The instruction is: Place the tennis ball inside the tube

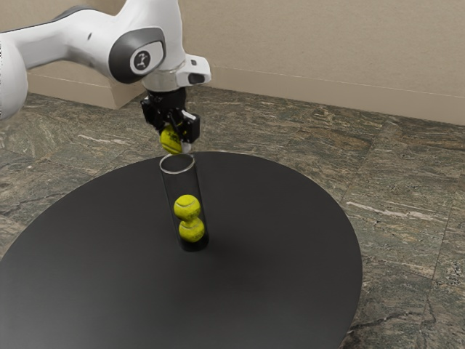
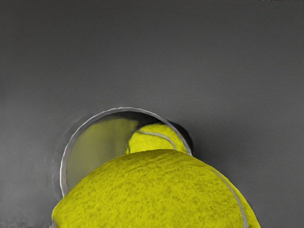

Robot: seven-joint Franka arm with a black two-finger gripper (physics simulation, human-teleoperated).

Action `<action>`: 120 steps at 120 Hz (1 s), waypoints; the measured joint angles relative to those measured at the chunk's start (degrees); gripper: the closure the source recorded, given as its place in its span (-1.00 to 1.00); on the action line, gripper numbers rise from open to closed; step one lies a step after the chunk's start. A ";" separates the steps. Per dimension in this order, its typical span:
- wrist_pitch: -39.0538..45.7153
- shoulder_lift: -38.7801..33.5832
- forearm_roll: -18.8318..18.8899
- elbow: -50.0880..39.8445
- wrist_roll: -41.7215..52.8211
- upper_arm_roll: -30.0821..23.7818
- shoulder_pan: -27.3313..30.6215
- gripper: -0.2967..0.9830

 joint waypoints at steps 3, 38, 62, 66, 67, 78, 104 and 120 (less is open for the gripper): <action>-0.23 0.61 -0.45 0.38 0.31 0.01 0.96 -0.09; -1.46 6.52 -4.05 4.66 4.00 0.01 4.36 -0.09; -1.71 6.41 -5.41 4.84 5.72 0.02 4.30 -0.24; -1.73 6.24 -5.66 4.79 5.94 0.02 4.30 -0.28; -1.74 6.21 -5.72 4.78 5.99 0.02 4.30 -0.29; -1.79 4.85 -5.98 4.13 6.58 0.03 4.27 -0.38; -2.73 -5.17 -5.51 -1.53 7.82 -0.28 4.37 -0.48; -4.84 -9.26 -5.11 -2.10 8.37 -0.33 4.17 -0.51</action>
